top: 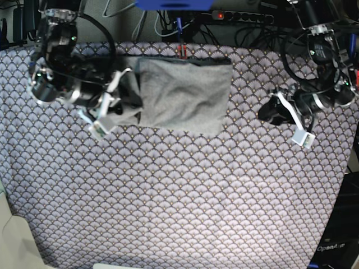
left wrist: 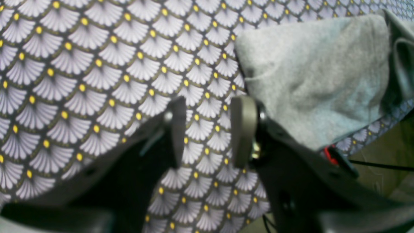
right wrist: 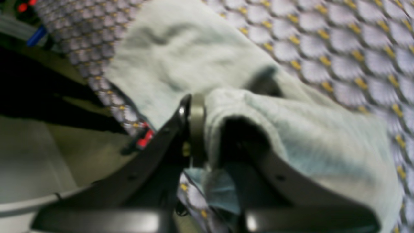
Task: Fold the T-shirt properly
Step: 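Grasp the loose end of the grey strip with the right gripper and lift it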
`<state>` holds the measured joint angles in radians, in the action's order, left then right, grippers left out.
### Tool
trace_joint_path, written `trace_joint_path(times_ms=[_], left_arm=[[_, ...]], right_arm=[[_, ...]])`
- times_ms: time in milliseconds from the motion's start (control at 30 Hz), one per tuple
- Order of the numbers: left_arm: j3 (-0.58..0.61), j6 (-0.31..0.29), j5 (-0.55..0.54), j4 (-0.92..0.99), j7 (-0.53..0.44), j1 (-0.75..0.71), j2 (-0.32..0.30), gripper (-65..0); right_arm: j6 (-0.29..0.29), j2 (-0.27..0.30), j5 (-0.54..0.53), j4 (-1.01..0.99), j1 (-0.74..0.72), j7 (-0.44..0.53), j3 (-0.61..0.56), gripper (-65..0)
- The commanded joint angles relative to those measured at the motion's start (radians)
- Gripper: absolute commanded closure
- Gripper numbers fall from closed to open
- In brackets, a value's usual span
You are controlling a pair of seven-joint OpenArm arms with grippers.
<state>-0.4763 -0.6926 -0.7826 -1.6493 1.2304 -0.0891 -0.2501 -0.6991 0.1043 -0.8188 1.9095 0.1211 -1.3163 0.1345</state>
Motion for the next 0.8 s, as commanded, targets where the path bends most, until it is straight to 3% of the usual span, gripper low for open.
trace_joint_path(times_ms=[0, 167, 333, 767], left_arm=[[-0.005, -0.006, -0.021, -0.015, -0.014, 0.007, -0.012, -22.7], [-0.005, -0.006, -0.021, -0.021, -0.014, -0.008, -0.012, -22.7], [-0.005, -0.006, -0.021, -0.021, -0.014, -0.028, -0.013, -22.7], [-0.005, -0.006, -0.021, -0.021, -0.014, -0.028, -0.012, -22.7]], right_arm=[[0.001, -0.012, -0.030, 0.017, -0.024, 0.019, -0.023, -1.0], [0.001, -0.050, -0.030, 0.017, -0.062, 0.019, -0.126, -1.0], [0.001, -0.045, -0.030, 0.017, -0.071, 0.019, -0.134, -1.0], [0.001, 0.081, -0.035, 0.017, -0.068, 0.042, -0.037, -1.0]])
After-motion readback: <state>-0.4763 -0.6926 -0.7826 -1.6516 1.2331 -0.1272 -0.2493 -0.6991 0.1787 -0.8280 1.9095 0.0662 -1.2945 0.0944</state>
